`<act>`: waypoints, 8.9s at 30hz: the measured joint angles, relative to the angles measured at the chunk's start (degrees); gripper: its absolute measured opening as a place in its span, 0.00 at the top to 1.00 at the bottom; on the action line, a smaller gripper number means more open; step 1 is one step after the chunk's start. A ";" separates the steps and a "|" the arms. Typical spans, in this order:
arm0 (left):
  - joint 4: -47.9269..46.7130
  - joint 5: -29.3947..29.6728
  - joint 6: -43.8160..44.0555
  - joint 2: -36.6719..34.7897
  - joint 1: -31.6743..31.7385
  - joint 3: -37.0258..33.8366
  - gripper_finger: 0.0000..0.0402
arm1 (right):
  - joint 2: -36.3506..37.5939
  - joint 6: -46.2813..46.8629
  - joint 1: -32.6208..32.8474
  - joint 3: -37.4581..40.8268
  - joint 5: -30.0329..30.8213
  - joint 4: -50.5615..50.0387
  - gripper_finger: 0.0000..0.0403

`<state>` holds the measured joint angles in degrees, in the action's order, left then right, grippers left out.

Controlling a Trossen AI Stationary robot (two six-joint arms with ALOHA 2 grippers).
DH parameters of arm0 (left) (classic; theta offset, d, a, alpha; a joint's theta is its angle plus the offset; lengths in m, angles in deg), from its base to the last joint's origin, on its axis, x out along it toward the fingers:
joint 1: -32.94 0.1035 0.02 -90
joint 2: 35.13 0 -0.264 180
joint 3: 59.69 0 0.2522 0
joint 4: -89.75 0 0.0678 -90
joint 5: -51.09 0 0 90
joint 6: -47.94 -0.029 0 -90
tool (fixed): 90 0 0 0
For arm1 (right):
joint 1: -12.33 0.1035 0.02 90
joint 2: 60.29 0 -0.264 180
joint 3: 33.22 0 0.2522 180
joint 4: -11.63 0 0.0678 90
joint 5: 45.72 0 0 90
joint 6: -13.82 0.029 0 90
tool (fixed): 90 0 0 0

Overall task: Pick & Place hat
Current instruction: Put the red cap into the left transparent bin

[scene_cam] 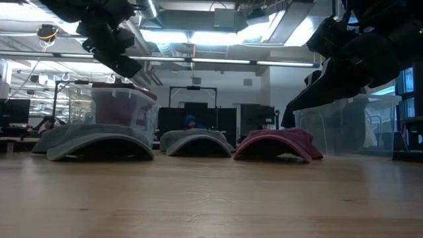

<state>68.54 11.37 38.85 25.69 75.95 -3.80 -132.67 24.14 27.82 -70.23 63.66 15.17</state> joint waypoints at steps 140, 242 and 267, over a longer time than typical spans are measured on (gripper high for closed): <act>43.02 -46.88 5.29 2.08 -41.77 -11.91 0.48 | 6.62 -8.13 -23.94 -61.04 14.09 -67.64 0.99; -2.99 -28.02 11.95 -2.60 -46.09 15.63 0.99 | 19.23 -18.12 -2.06 -12.33 -3.95 -17.17 0.39; -16.45 -14.85 -23.76 -19.33 -28.76 14.10 0.99 | 19.63 -7.73 -2.64 -3.43 8.10 -9.40 0.39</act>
<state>52.09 -3.47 15.09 6.36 47.19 10.30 -113.04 16.41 25.18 -73.66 71.76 5.76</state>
